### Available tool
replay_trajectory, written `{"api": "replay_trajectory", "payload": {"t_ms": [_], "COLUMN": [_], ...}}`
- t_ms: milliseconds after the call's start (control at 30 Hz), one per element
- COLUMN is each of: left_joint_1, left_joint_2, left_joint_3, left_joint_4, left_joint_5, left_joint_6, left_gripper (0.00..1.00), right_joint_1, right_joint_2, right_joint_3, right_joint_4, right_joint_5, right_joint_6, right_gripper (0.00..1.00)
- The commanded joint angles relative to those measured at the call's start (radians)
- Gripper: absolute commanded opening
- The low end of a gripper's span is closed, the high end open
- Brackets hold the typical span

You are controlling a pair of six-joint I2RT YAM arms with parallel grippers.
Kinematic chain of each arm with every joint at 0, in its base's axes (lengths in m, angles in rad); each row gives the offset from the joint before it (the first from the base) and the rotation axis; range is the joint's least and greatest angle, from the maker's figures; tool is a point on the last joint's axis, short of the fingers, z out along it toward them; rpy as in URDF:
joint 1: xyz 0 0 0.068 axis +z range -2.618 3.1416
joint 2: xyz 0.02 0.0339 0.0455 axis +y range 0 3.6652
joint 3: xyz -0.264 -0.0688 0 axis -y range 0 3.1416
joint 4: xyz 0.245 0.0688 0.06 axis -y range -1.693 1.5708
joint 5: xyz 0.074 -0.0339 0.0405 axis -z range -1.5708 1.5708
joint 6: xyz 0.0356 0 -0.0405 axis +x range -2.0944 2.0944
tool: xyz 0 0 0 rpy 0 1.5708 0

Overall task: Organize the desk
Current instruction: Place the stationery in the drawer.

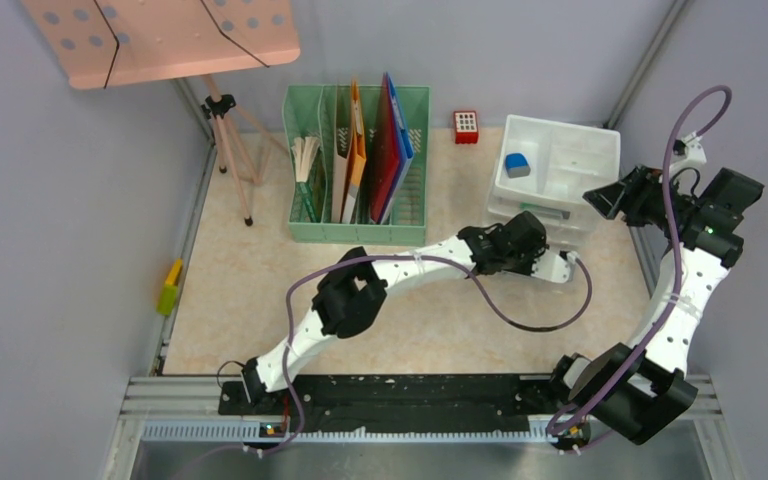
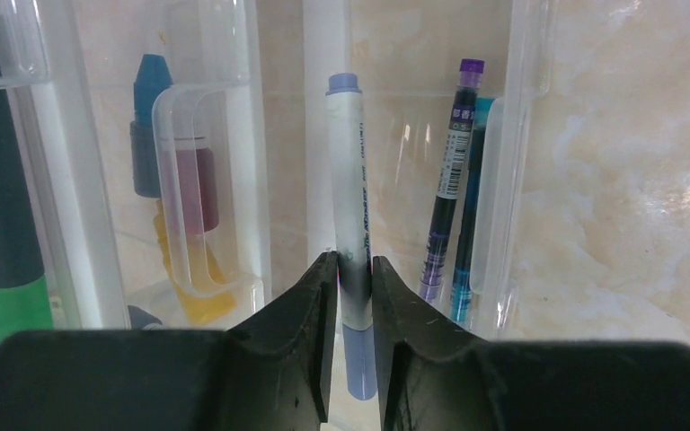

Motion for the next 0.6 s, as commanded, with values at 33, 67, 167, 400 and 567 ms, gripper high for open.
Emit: {"api": "replay_trajectory", "payload": {"t_ms": [33,67,167,400,567], "left_joint_1": [0.006,0.007,0.007,0.006,0.006], "left_joint_2": [-0.025,-0.03,-0.046,-0.126,-0.285], "left_joint_3": [0.047,0.047,0.046,0.033,-0.076], "left_joint_4": [0.032,0.025,0.013,-0.035,-0.049], "left_joint_5": [-0.004,-0.003,0.002,-0.005,-0.041], "left_joint_6": [-0.028,-0.029,-0.038,-0.098,-0.18], "left_gripper": [0.32,0.34,0.41,0.46,0.49], "right_joint_1": [-0.01,-0.01,-0.01,-0.01,-0.011], "right_joint_2": [-0.034,-0.033,-0.038,-0.048,-0.046], "right_joint_3": [0.036,0.04,0.055,0.108,0.155], "right_joint_4": [0.005,0.002,-0.009,-0.079,-0.178], "right_joint_5": [-0.005,-0.006,-0.007,-0.001,-0.015], "right_joint_6": [-0.019,-0.017,-0.017,-0.056,-0.136], "right_gripper": [0.68,0.68,0.68,0.68,0.69]}}
